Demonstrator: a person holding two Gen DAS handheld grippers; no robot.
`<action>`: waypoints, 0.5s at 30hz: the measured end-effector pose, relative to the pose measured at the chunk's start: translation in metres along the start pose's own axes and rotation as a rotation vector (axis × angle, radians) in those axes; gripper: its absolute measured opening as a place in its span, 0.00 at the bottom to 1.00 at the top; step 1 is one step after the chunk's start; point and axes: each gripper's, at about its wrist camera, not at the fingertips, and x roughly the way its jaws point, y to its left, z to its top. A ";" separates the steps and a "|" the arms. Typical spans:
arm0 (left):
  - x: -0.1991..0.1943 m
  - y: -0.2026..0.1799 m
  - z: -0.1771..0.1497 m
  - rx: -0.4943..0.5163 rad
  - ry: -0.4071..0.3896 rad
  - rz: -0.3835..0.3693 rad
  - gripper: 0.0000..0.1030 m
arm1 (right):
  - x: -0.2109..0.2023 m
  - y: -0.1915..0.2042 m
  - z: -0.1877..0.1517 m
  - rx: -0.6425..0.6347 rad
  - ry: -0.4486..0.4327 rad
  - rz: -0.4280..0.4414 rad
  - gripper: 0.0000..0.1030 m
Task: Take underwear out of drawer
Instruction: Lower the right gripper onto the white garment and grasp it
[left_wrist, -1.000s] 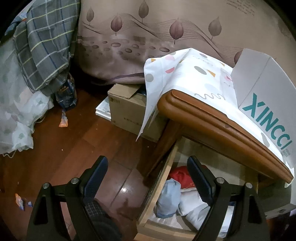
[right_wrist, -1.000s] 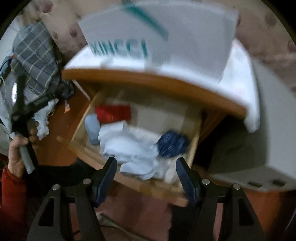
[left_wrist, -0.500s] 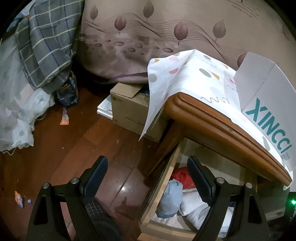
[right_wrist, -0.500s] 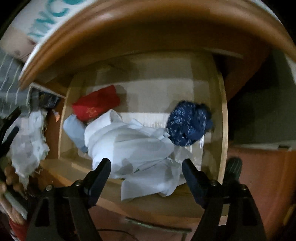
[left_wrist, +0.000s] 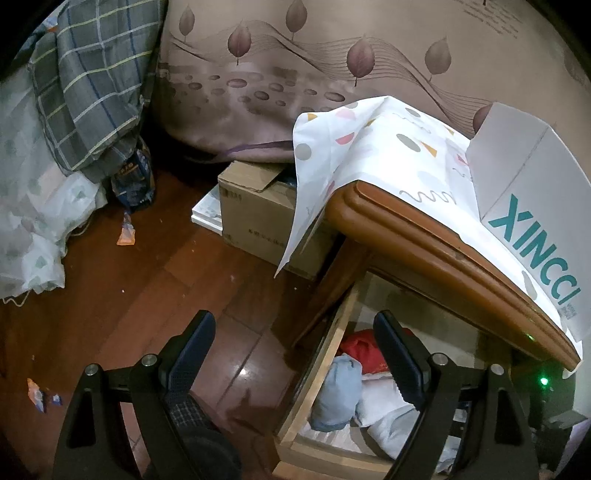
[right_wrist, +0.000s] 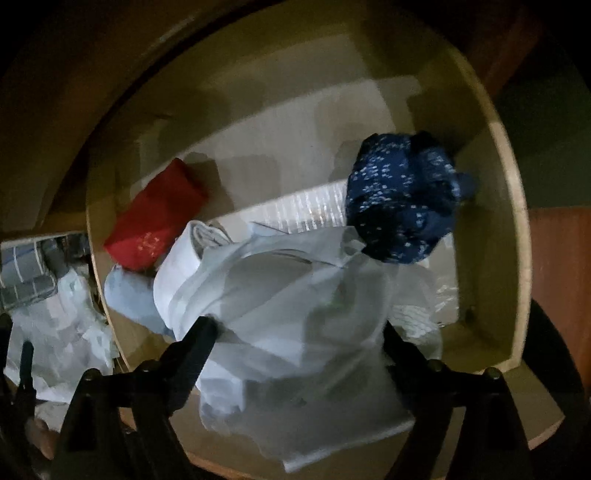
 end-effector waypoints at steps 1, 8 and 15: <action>0.000 0.000 0.000 -0.001 0.000 -0.003 0.83 | 0.002 0.002 0.002 0.003 0.008 -0.003 0.89; -0.002 0.001 -0.001 0.001 0.003 -0.009 0.83 | 0.031 0.023 0.004 -0.057 0.097 -0.103 0.98; -0.002 0.001 0.000 0.000 0.005 -0.010 0.83 | 0.050 0.043 0.000 -0.166 0.170 -0.209 1.00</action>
